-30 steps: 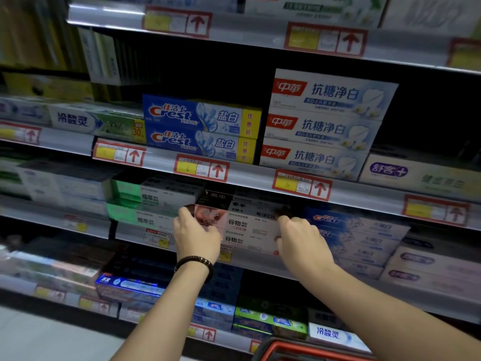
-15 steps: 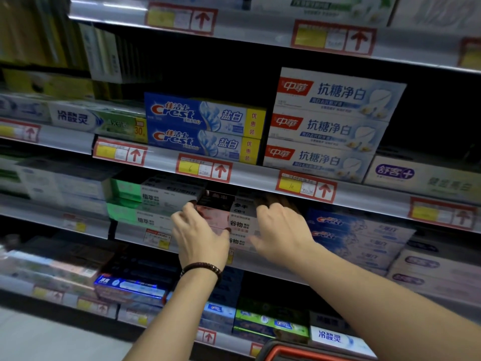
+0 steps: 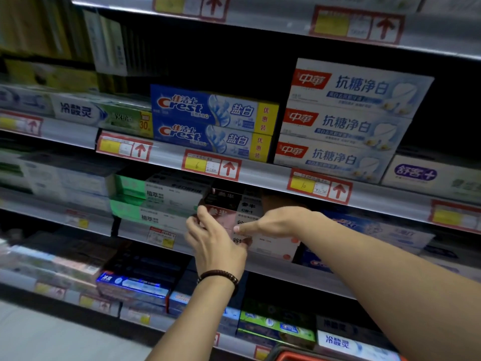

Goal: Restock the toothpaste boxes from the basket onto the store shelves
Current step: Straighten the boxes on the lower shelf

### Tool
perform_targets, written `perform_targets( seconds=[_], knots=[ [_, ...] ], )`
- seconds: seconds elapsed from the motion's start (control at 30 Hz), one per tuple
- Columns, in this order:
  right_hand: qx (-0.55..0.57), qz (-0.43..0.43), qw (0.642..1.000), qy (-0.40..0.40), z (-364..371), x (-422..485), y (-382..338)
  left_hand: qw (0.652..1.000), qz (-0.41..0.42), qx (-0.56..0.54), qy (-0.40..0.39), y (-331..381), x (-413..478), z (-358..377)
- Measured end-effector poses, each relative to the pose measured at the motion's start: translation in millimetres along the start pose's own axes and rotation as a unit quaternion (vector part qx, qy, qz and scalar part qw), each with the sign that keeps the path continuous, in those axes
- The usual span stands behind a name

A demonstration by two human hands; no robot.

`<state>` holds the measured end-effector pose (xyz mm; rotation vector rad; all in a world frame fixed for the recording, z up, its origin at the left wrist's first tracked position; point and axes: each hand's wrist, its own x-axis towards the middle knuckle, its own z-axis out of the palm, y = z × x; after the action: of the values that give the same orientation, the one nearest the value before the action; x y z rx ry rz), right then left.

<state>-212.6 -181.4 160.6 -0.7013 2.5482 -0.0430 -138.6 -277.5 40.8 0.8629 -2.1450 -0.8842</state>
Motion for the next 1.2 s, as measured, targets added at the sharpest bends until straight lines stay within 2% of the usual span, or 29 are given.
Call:
perform_targets(
  seconds=[0.27, 0.9, 1.2],
  knots=[
    [-0.002, 0.012, 1.0, -0.019, 6.9, 10.0, 5.2, 1.0, 0.0, 0.009, 0.008, -0.5, -1.3, 4.1],
    [-0.042, -0.019, 0.997, 0.057, 10.9, 4.9, 17.0, 0.999, -0.003, 0.031, 0.029, 3.8, -4.1, 11.6],
    [-0.073, -0.031, 0.992, 0.1, 13.2, -2.9, 22.7, 0.999, -0.01, 0.039, 0.015, 5.0, -6.0, 10.1]
  ],
)
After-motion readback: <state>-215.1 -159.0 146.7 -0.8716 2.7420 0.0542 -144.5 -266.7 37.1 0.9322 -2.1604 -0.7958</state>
